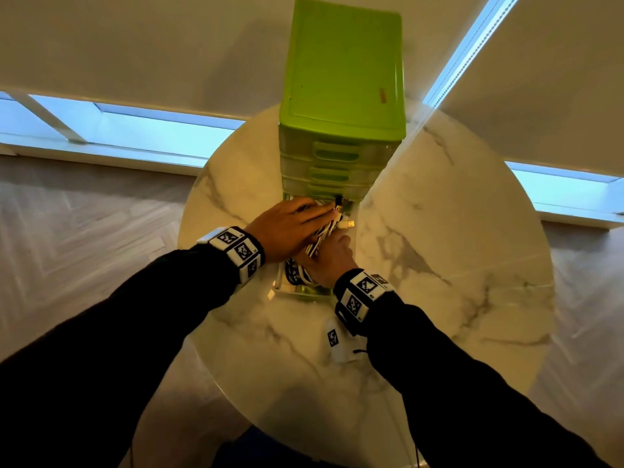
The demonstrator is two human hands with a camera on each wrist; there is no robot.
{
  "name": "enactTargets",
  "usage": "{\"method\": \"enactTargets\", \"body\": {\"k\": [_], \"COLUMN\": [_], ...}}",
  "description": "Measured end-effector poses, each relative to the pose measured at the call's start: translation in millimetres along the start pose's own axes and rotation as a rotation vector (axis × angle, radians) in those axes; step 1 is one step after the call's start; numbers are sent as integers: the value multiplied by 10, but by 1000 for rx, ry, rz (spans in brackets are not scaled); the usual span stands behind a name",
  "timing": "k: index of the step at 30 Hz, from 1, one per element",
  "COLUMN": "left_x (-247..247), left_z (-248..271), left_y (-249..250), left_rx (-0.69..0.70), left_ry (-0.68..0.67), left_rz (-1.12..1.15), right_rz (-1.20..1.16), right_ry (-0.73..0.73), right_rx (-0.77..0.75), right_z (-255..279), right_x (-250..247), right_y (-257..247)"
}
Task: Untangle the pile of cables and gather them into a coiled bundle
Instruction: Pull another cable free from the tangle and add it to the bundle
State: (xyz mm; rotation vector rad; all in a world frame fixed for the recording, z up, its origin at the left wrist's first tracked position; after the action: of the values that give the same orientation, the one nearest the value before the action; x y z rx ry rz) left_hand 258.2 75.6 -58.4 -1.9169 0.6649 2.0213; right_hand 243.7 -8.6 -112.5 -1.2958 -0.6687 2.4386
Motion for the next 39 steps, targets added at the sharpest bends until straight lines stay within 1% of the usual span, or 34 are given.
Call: {"method": "enactTargets", "body": {"k": [3,5,8,10,12,13,16,19,20,22,24,26,28,29,31,33,36,38,39], "left_x": [44,44,104,185,203,197,126,149,168,204,214,212,211,203,174,120,58,44,19], "left_z": [-17,-78,-159,-155,-137,-133,-102,-10,14,29,14,11,14,5,-25,-40,-2,65,107], "left_y": [52,98,90,59,4,-15,-86,-238,-267,-264,-215,-173,-169,-165,-211,-279,-382,-480,-549], "left_rx": [49,67,40,7,-59,-90,-125,-172,-169,-144,-103,-84,-56,-52,-87,-111,-174,-324,-439], "left_ry": [-46,-37,-53,-98,-128,-130,-82,-149,-162,-176,-164,-182,-191,-191,-194,-140,20,116,173], "left_rz": [-27,9,81,122,185,221,353,557,577,536,417,323,287,286,368,459,539,582,597], "right_rz": [36,30,-33,-81,-54,-29,-37,88,125,180,221,254,306,348,471,585,575,585,592], "right_ry": [-30,-13,14,74,144,148,39,-79,-105,-134,-142,-31,72,55,-45,-69,-60,-79,-104], "right_rx": [-50,-85,-138,-150,-216,-256,-307,-338,-339,-336,-340,-410,-507,-544,-588,-637,-650,-661,-659], "right_z": [65,100,191,265,304,307,272,264,258,230,226,275,388,453,520,531,486,479,481], "right_x": [26,0,-18,-67,-143,-161,-142,-115,-111,-111,-70,-42,18,72,174,170,161,146,140], "right_y": [-15,-16,-36,-38,-101,-138,-205,-234,-220,-197,-190,-246,-297,-288,-201,-167,-168,-198,-207]}}
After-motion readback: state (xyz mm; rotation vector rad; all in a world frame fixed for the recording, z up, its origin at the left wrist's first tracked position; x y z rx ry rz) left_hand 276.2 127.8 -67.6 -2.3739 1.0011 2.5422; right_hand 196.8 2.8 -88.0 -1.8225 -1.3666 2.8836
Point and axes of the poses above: each hand's wrist, its own z-axis away from the middle knuckle, its own x-axis out of the palm, y = z × x, the point moved 9 cm from there along -z, towards the middle knuckle, and after that the axes turned 10 degrees about -x, right-handed, at the moved point
